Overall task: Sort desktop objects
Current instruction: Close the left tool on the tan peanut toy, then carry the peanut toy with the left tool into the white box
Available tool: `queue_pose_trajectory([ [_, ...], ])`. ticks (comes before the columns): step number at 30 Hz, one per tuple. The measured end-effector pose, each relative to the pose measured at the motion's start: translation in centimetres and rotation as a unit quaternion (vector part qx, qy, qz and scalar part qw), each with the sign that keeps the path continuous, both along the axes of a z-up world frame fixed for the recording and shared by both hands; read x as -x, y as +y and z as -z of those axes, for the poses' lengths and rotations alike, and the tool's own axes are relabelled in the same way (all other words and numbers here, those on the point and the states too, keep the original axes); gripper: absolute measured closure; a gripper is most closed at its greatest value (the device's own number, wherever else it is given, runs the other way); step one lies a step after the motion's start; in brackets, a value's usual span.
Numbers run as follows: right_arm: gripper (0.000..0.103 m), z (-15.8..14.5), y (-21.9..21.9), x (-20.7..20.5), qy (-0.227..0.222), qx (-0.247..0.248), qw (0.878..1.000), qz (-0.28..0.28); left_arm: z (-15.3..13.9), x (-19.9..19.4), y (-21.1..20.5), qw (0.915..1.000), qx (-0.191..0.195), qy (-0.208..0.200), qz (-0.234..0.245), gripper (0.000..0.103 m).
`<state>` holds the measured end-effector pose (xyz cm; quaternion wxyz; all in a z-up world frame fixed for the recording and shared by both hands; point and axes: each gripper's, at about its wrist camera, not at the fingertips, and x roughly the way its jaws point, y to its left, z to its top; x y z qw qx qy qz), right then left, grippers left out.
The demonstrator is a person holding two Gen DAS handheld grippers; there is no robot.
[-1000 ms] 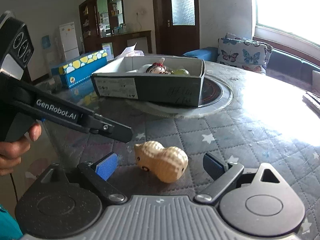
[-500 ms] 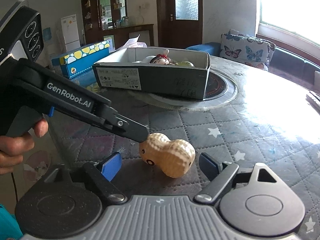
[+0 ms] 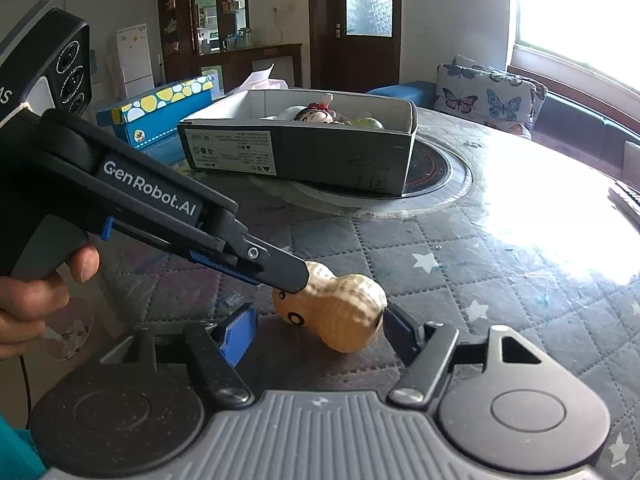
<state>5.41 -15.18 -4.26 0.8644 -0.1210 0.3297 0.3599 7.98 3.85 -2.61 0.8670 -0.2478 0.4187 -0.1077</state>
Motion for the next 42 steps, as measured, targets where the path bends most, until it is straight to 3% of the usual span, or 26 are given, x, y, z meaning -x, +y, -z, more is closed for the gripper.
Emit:
queue_pose_trajectory([
  [10, 0.042, 0.0, 0.1, -0.6, 0.0, 0.0, 1.0, 0.007, 0.3, -0.6, -0.3, 0.9999, 0.006, 0.005, 0.012, 0.064],
  [18, 0.042, -0.4, 0.5, -1.2, -0.001, -0.001, 1.0, -0.001, -0.4, -0.8, 0.3, 1.0, 0.0, -0.006, 0.006, 0.065],
  [29, 0.043, -3.7, 3.5, -3.4, -0.041, -0.011, 0.998, -0.035, -4.3, -1.6, 3.1, 0.9984, -0.013, -0.051, -0.023, 0.065],
  [36, 0.043, -6.6, 7.4, -6.1, -0.072, -0.026, 0.995, -0.063, -7.4, -3.3, 6.8, 0.9951, -0.018, -0.08, -0.056, 0.065],
  [42, 0.043, -7.9, 11.7, -9.5, -0.074, -0.036, 0.992, -0.093, -9.1, -5.6, 10.6, 0.9922, -0.028, -0.083, -0.088, 0.065],
])
